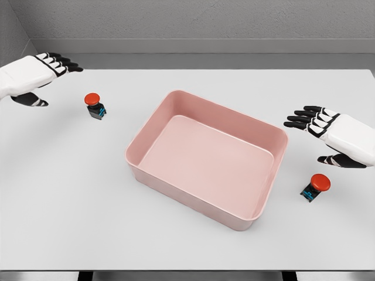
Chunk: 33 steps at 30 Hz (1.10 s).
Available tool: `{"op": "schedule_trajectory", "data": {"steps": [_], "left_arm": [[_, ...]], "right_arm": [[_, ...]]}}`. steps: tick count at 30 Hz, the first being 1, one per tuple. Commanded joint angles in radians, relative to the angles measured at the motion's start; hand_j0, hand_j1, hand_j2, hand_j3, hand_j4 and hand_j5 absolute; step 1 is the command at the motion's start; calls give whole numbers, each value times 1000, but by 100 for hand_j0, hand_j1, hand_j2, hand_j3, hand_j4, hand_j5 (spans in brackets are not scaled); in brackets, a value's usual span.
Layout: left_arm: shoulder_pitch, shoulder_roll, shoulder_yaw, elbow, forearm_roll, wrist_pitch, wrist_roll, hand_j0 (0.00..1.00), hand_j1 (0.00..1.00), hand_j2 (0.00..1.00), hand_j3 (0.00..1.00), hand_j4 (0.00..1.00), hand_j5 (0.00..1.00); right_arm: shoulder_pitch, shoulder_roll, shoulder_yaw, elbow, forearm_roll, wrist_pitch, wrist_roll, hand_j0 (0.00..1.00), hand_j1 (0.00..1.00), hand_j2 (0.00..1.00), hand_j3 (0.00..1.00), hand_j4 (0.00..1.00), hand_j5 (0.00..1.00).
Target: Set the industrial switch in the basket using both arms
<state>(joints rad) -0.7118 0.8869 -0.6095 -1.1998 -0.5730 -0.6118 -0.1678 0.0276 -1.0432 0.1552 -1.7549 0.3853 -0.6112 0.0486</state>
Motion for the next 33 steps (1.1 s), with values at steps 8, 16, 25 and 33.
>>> {"op": "schedule_trajectory", "data": {"steps": [8, 16, 25, 33], "left_arm": [[-14, -42, -1, 11, -11, 1, -4, 100, 100, 100, 100, 100, 100], [-32, -115, -50, 34, -91, 1, -12, 100, 100, 100, 100, 100, 100], [-136, -198, -124, 213, -91, 1, -76, 100, 100, 100, 100, 100, 100], [-195, -270, -191, 325, -91, 1, -101, 100, 100, 100, 100, 100, 100]], "right_arm": [[-2, -15, -14, 0, -16, 0, -13, 100, 100, 100, 100, 100, 100], [-11, -109, -68, 0, -19, 0, 197, 100, 100, 100, 100, 100, 100], [12, -132, -68, 0, -19, 0, 373, 100, 100, 100, 100, 100, 100], [9, -130, -69, 0, -11, 0, 482, 100, 100, 100, 100, 100, 100]]}}
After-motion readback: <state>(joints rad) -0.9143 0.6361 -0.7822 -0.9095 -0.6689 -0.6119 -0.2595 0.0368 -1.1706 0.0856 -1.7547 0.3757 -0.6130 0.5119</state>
